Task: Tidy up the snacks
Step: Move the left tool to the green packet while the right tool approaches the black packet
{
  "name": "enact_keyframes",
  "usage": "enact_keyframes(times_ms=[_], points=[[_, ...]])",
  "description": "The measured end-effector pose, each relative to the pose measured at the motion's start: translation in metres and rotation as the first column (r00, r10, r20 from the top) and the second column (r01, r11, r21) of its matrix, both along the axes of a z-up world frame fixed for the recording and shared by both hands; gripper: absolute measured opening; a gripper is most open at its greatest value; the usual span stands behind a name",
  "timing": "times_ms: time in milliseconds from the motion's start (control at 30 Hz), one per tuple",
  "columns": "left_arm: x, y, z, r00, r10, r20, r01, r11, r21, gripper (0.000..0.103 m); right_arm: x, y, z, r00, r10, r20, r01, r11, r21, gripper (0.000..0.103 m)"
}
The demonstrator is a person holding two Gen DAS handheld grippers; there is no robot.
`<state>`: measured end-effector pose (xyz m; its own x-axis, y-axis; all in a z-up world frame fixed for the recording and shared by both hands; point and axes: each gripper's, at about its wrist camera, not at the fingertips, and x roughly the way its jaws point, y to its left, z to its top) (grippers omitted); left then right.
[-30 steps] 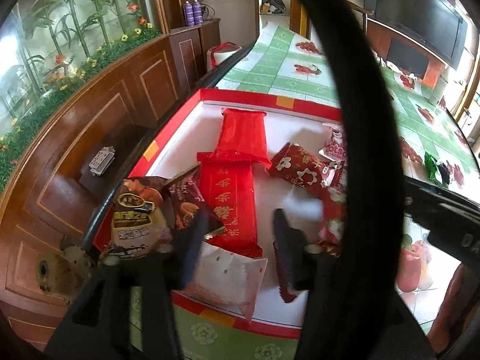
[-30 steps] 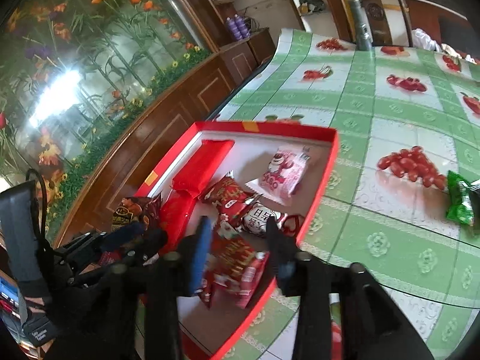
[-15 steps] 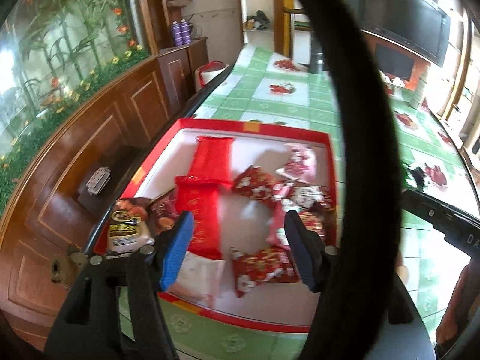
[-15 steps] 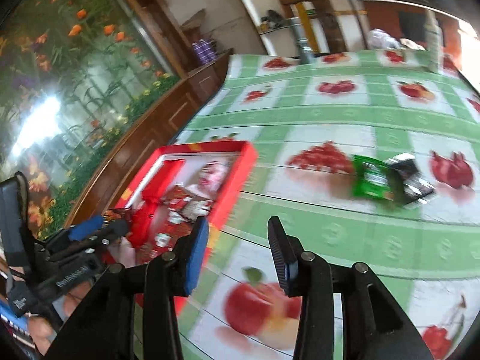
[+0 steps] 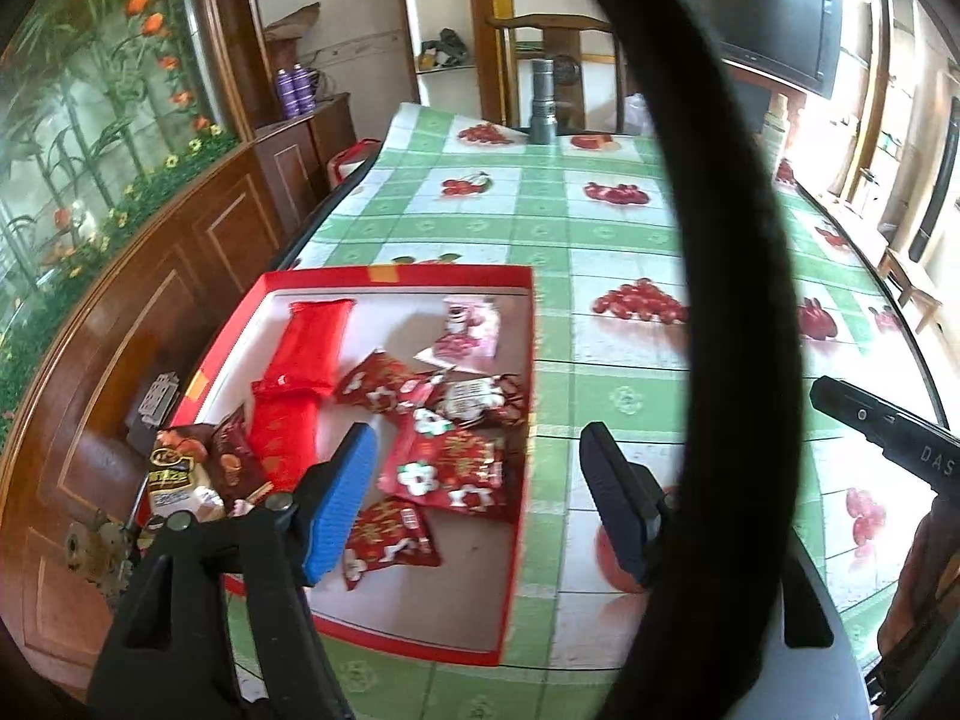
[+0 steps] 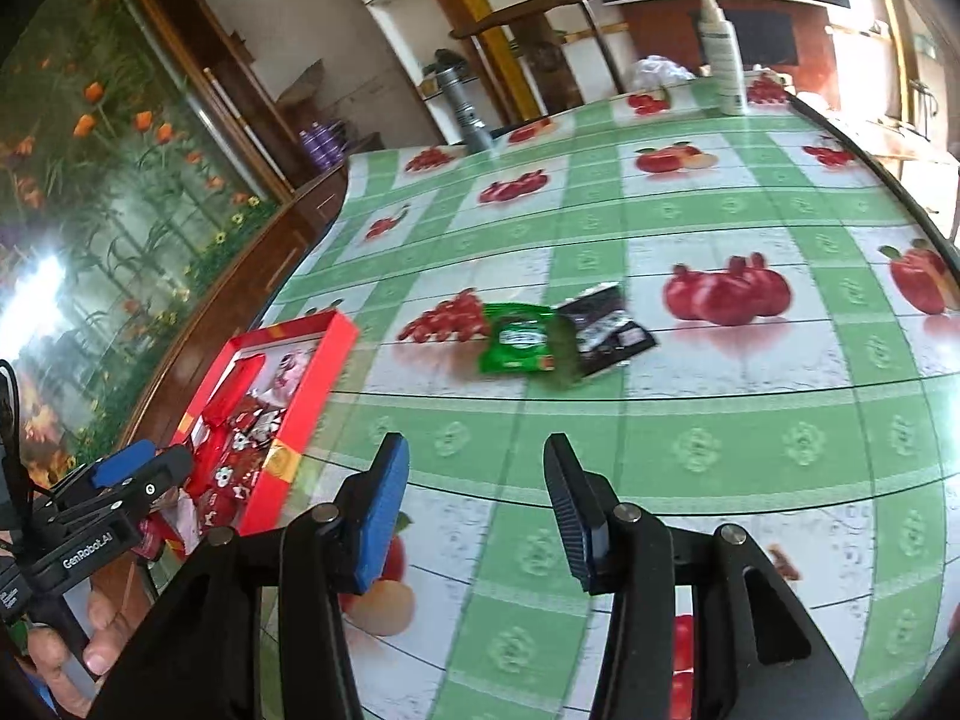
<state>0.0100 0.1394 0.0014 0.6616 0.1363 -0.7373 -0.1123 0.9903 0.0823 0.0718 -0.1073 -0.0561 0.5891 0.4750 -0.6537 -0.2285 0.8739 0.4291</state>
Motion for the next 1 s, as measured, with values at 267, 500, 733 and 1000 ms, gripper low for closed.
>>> enact_keyframes(times_ms=[267,500,733,1000], points=[[0.011,-0.031,0.001,0.997,-0.071,-0.007,0.071,0.997,-0.019,0.076,0.006,-0.021,-0.007,0.999,-0.043,-0.008,0.042,0.999,-0.023,0.047],[0.024,-0.054,-0.001,0.993,-0.117,-0.021,0.116,0.992,-0.046,0.079,0.032,-0.024,-0.011,0.999,-0.046,0.003,0.046,0.993,-0.106,0.051],[0.044,-0.061,-0.007,0.991,-0.124,-0.050,0.120,0.989,-0.087,0.080,0.073,-0.007,-0.017,1.000,0.008,0.000,-0.008,0.977,-0.214,0.051],[0.077,-0.069,-0.017,0.987,-0.134,-0.092,0.122,0.984,-0.126,0.081,0.100,0.010,-0.036,0.999,0.041,-0.028,-0.049,0.934,-0.354,0.034]])
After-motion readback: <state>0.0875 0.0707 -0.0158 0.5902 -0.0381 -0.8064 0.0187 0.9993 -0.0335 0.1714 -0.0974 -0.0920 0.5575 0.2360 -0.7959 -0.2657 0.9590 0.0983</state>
